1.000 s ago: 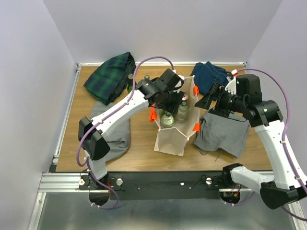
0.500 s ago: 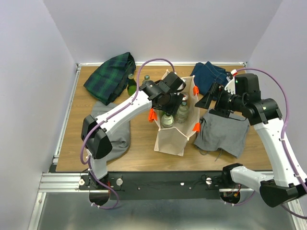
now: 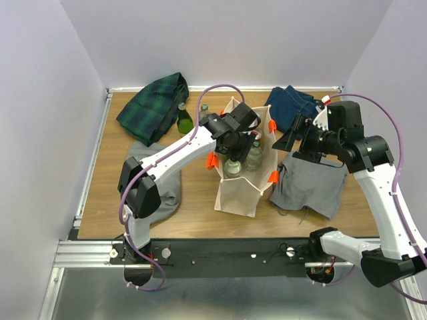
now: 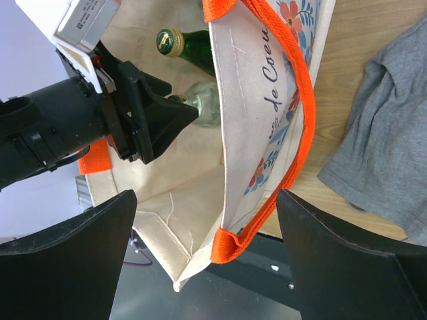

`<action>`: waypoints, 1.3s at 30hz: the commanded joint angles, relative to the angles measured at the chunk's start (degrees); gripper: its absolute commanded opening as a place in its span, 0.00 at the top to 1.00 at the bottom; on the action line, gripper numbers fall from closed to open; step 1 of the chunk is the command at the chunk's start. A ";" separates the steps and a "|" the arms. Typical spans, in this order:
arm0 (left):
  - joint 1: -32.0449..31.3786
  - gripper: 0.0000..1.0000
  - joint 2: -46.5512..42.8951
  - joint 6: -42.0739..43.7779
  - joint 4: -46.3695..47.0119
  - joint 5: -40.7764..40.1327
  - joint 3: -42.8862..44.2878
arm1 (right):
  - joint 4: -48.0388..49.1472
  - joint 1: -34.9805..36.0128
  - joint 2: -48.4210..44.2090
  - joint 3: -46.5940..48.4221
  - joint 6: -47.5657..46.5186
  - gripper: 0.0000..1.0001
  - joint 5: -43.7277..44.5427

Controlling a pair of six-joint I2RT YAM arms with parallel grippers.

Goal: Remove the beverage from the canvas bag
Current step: Take out the drink from the canvas bag.

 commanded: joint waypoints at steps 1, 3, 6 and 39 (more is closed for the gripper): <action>-0.21 0.38 0.34 -0.14 -0.24 -1.83 -0.33 | -1.89 0.25 0.39 1.74 -1.12 0.06 1.62; -0.21 0.38 0.43 -0.49 -0.16 -1.83 -0.86 | -2.07 0.16 0.57 1.91 -1.30 0.06 1.61; -0.12 0.39 0.51 -0.50 0.11 -1.66 -1.21 | -2.50 0.25 0.65 2.27 -1.56 0.06 1.79; -0.29 1.00 0.52 1.35 1.43 -1.39 -2.53 | -2.51 0.16 -1.37 0.68 -2.18 0.06 2.67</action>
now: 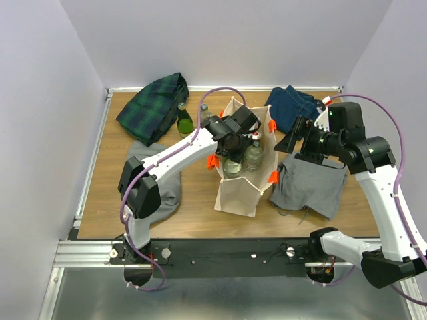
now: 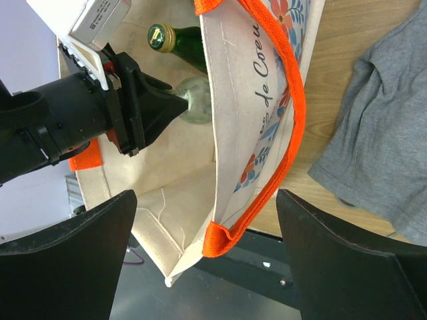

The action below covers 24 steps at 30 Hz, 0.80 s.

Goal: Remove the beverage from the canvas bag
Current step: Take out the drink from the canvas bag.

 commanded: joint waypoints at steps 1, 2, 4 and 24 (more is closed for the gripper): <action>-0.25 1.00 0.32 0.32 0.46 -0.43 -0.39 | -0.91 0.25 -0.91 0.47 -0.78 0.06 1.73; -0.25 1.00 0.32 0.41 0.47 -0.26 -0.30 | -0.91 0.25 -0.82 0.55 -0.87 0.06 1.82; -0.25 1.00 0.14 0.59 0.55 -0.08 -0.21 | -1.09 0.16 -0.65 0.82 -0.96 0.06 1.99; -1.39 1.00 2.07 -0.73 5.91 -1.30 1.81 | 4.29 0.25 -3.37 -2.96 -6.93 0.06 5.25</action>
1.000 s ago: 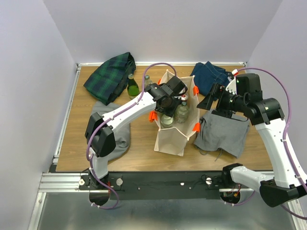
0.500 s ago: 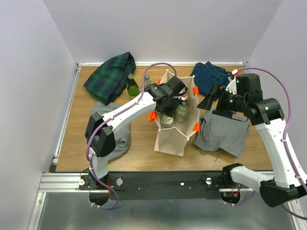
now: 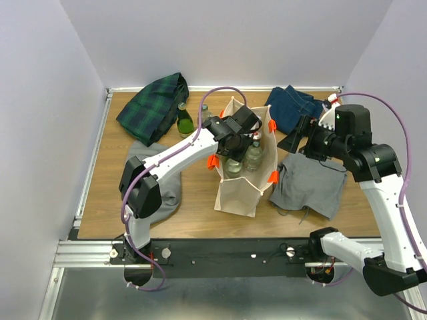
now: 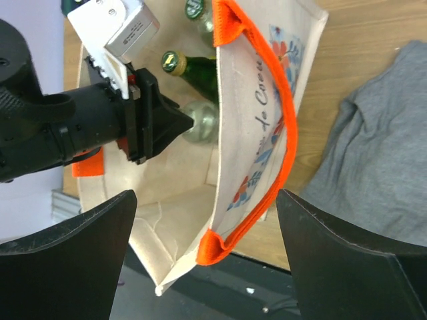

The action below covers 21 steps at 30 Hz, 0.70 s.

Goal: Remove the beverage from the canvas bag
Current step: Take out the drink from the canvas bag.

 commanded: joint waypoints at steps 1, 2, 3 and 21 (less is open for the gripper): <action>-1.02 1.00 1.20 -0.80 4.58 -2.31 0.61 | -0.18 0.16 -0.87 -2.78 -3.89 0.06 2.73; -1.11 1.00 0.76 -1.06 5.80 -2.32 -0.27 | -0.10 0.25 -1.92 -4.36 -4.42 0.06 2.38; -1.11 1.00 0.15 -1.67 6.60 -2.14 -1.15 | 0.69 0.25 -2.98 -5.42 -4.51 0.06 2.38; -2.34 1.00 -2.14 -2.47 8.10 -6.10 -4.15 | 5.96 0.16 -12.92 -12.02 -4.16 0.05 1.94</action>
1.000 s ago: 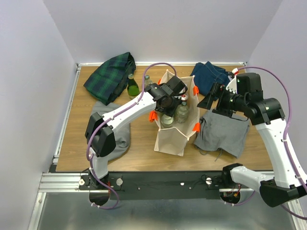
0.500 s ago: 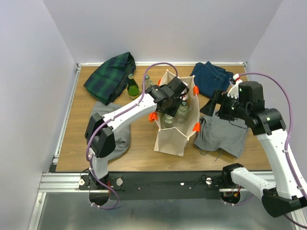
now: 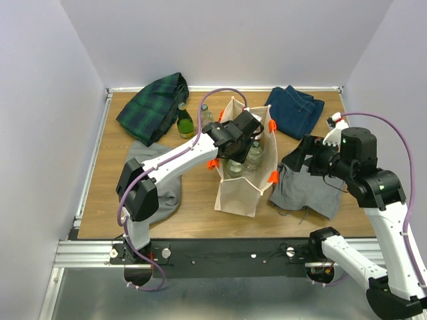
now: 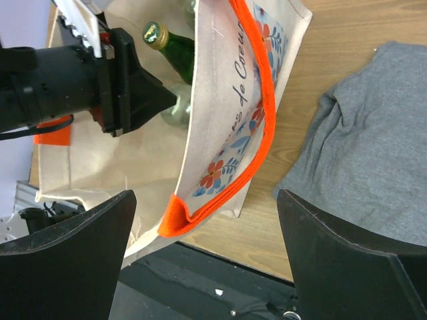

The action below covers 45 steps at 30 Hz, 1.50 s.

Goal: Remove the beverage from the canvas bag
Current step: Take out the drink from the canvas bag.

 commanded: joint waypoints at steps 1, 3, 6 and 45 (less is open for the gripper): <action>-0.39 1.00 0.28 -0.39 2.24 -1.49 0.94 | 2.93 0.16 -0.31 -0.28 1.06 0.05 0.50; -0.48 1.00 0.55 -0.48 1.54 -1.31 1.74 | 3.10 0.25 -0.40 -0.19 1.85 0.05 0.41; -0.66 1.00 0.11 -0.83 1.71 -1.31 2.01 | 2.58 0.16 -0.84 -0.28 2.21 0.05 -0.21; -2.33 1.00 -6.83 -1.54 -0.92 -3.68 3.76 | 3.81 0.25 -4.44 -5.29 3.88 0.04 -2.06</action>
